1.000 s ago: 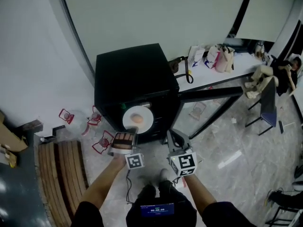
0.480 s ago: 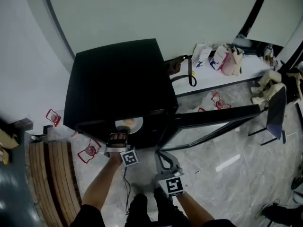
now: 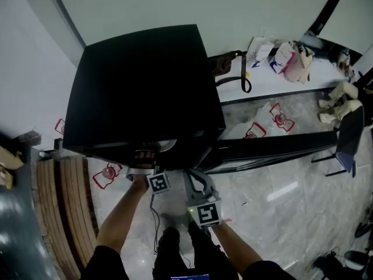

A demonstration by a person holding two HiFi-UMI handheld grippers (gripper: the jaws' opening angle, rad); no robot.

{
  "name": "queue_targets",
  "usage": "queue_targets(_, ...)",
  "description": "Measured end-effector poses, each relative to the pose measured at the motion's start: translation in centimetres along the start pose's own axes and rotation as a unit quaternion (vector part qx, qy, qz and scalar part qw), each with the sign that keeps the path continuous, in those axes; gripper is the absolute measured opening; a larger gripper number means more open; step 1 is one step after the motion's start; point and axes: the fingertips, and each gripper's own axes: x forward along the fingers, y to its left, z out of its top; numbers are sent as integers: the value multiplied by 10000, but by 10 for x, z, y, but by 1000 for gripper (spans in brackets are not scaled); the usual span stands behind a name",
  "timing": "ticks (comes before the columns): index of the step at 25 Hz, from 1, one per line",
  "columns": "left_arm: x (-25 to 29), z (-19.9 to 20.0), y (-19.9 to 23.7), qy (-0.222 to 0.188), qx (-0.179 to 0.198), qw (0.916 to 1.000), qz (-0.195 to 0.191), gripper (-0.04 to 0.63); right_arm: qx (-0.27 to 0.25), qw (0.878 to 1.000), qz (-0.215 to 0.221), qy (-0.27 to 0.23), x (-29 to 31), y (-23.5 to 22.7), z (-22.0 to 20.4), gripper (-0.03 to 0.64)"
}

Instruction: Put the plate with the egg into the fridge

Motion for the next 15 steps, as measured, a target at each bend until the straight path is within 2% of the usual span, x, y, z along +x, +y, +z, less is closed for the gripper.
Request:
queue_targets(5,2,-7,-7,116,179,9997,-82,28,50,10000,44,38,8,-2,-5,6)
queue_targets(6,3,-7,-11,107,154,9996,-209,28,40,10000,50,12,10,-3,-5,6)
queue_targets(8,5,-3,-31,-18,-162,9969,-769,28,-18,9999,74,-152,15,-6,-5,6)
queue_targets(10,8,3,-39,-205,-551,9924,-1083,29,1,9999,116,-72,18,-6,-8,6)
queue_targets(13,5,8,-39,-363,-895,9819,-1627,32,-59,9997,167,-158,23,-7,-13,6)
queue_targets(15,3,9,-38,-399,-1017,9737,-1999,84,-32,9997,192,-117,24,-7,-14,6)
